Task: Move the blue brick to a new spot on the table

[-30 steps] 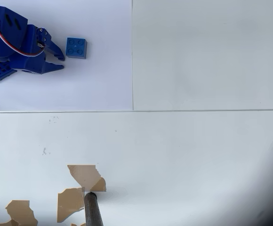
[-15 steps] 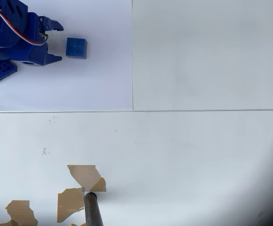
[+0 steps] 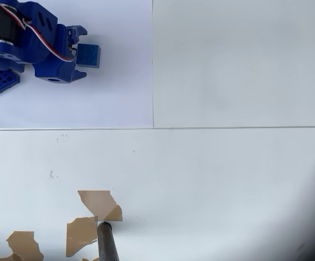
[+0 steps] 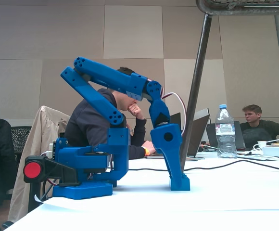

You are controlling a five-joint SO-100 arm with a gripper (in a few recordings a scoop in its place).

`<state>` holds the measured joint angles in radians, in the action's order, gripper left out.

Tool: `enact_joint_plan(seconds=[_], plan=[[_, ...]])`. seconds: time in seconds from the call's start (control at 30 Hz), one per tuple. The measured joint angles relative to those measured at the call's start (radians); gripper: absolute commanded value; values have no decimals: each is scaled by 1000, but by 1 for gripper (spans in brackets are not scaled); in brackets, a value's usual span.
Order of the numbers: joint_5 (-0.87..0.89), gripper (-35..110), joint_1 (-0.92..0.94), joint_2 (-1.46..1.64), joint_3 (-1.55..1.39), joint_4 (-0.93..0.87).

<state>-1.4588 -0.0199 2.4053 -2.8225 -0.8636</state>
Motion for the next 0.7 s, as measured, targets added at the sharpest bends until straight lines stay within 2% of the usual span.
enact_joint_plan(seconds=[0.13,0.33,0.53,0.7], plan=[[52,12,-38,-66,2,48],[86,8,-28,-77,12,61],[124,7,107,-61,130,-61],[166,8,302,-84,288,-140]])
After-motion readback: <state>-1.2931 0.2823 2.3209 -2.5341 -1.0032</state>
